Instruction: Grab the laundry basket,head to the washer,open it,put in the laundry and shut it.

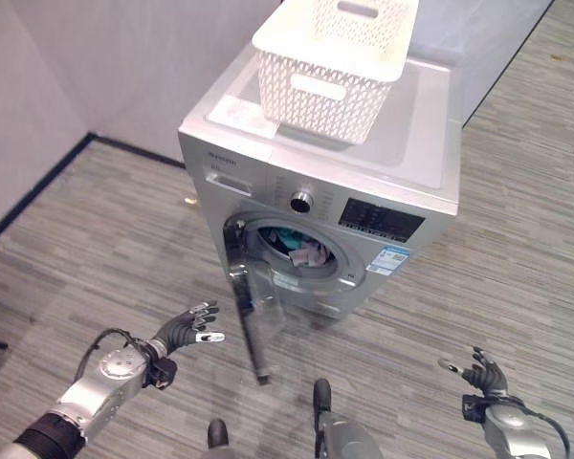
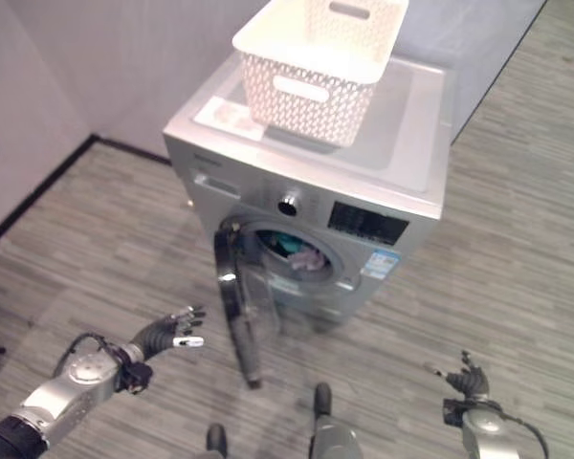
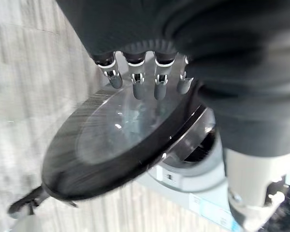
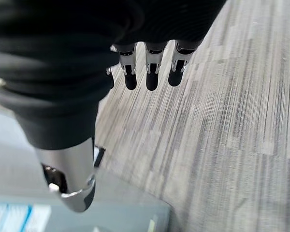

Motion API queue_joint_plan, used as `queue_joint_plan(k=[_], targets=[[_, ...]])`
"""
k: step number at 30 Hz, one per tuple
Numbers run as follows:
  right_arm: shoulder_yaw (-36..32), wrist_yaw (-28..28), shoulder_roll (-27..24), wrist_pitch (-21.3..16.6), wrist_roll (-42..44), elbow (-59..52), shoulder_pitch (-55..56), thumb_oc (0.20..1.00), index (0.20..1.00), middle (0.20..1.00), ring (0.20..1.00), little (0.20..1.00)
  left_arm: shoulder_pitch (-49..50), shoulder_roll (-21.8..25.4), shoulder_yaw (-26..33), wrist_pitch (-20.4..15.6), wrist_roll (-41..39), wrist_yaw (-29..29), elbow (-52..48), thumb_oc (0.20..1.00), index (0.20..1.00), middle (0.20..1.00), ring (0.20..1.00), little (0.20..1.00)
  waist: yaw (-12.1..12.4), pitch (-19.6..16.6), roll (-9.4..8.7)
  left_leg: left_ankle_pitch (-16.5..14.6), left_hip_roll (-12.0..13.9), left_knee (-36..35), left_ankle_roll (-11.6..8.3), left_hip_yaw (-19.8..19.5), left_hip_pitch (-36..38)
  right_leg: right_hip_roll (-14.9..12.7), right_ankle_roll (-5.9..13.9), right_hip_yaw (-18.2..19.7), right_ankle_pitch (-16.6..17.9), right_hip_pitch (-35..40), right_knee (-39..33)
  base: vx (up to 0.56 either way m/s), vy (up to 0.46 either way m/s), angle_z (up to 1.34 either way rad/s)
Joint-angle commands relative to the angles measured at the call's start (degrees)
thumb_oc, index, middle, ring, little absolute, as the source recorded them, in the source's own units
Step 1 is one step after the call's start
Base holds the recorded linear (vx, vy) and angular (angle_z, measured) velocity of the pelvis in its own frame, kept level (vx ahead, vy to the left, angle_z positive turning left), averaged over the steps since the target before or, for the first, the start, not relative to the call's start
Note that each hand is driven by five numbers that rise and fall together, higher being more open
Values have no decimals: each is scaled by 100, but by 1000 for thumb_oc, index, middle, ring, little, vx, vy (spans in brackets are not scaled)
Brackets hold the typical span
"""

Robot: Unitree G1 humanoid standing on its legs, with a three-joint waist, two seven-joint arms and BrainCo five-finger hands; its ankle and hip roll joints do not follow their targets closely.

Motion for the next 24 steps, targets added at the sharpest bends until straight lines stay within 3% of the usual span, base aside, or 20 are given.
queue_joint_plan(k=[1,3,4,5,7,9,11,12,14,16,18,19,20,23,24], targets=[[-230,-220,-168,-149,-67,164,-224,1000,1000,1000,1000,1000,-715,-216,433,-378,47,194,228,1000,1000,1000,1000,1000,-4,44,-275,-408,267,430,243,-286,-184,-625,609,-139,-394,57,237,67,-49,-20],[-201,-270,-11,-154,20,448,-227,1000,1000,1000,1000,1000,-1025,-1060,352,-436,13,317,408,1000,1000,1000,1000,1000,-59,-15,-250,-370,281,296,230,-232,-61,-591,588,-94,-438,116,198,62,-57,-3],[-117,-310,152,-153,58,629,-260,1000,1000,1000,1000,1000,-1473,-1856,147,-540,175,400,508,1000,1000,1000,1000,1000,-142,-58,-240,-359,297,221,218,-200,34,-545,565,-45,-495,164,179,44,-63,1],[-52,-332,233,-190,62,672,-261,1000,1000,1000,1000,1000,-1783,-2265,-8,-652,298,455,620,1000,1000,1000,1000,1000,-191,-79,-246,-338,281,173,209,-177,63,-543,559,-21,-508,173,163,44,-70,-5],[375,-408,504,-300,79,670,-316,1000,1000,1000,1000,1000,-3097,-3866,-712,-1097,525,830,1298,1000,1000,1000,1000,1000,-510,-151,-274,-204,280,-62,148,-36,135,-488,542,83,-555,131,140,16,-72,-25],[572,-458,581,-365,165,562,-303,1000,1000,1000,1000,1000,-3630,-4367,-1050,-1331,744,1036,1227,1000,1000,1000,1000,1000,-663,-170,-297,-144,284,-170,116,9,138,-468,553,118,-534,83,114,-3,-66,-18],[717,-483,572,-443,191,554,-338,1000,1000,1000,1000,1000,-4055,-4528,-1266,-1565,1308,1171,1025,1000,1000,1000,1000,1000,-760,-167,-309,-130,304,-210,93,75,113,-450,584,157,-488,19,60,-20,-42,-9],[758,-501,578,-474,192,584,-346,1000,1000,1000,1000,1000,-4094,-4443,-1308,-1639,1526,1220,827,1000,1000,1000,1000,1000,-761,-157,-310,-149,306,-210,91,97,103,-439,594,181,-474,-15,37,-38,-35,-30],[754,-465,614,-521,168,731,-301,1000,1000,1000,1000,1000,-3770,-3744,-1307,-1795,1853,893,-100,1000,1000,1000,1000,1000,-633,-99,-295,-180,309,-210,90,196,138,-438,621,230,-468,-103,28,-13,-46,-35],[520,-277,768,-591,128,943,-88,1000,1000,1000,1000,1000,-2175,-2065,-436,-2017,1834,432,-1416,1000,1000,1000,1000,1000,-279,69,-308,-232,324,-121,96,296,210,-440,606,278,-519,-148,148,6,-57,-31],[340,-137,781,-630,171,1136,19,1000,1000,1000,1000,1000,-1101,-1301,236,-2123,1992,230,-1720,1000,1000,1000,1000,1000,-95,187,-252,-270,346,-28,87,295,229,-438,598,237,-568,-111,214,8,-27,-11],[359,-136,785,-633,173,1138,18,1000,1000,1000,1000,1000,-1069,-1283,262,-2109,1989,225,-1749,1000,1000,1000,1000,1000,-114,164,-269,-251,333,-30,90,293,205,-450,596,240,-553,-133,208,31,-33,-2],[125,29,786,-663,329,1390,46,1000,1000,1000,1000,1000,-80,-518,865,-2090,2352,94,-2030,1000,1000,1000,1000,1000,74,277,-169,-273,358,74,89,197,181,-442,579,172,-582,-52,217,18,-31,8],[-35,182,687,-707,586,1665,-18,1000,1000,1000,1000,1000,1076,217,1425,-2037,2834,-112,-1668,1000,1000,1000,1000,1000,237,364,-49,-252,349,172,96,62,65,-474,579,14,-566,51,163,31,-29,5],[-28,184,691,-711,589,1671,-25,1000,1000,1000,1000,1000,1083,222,1435,-2040,2838,-111,-1669,1000,1000,1000,1000,1000,223,351,-66,-227,333,171,100,51,36,-489,577,9,-545,33,153,9,-10,35]])
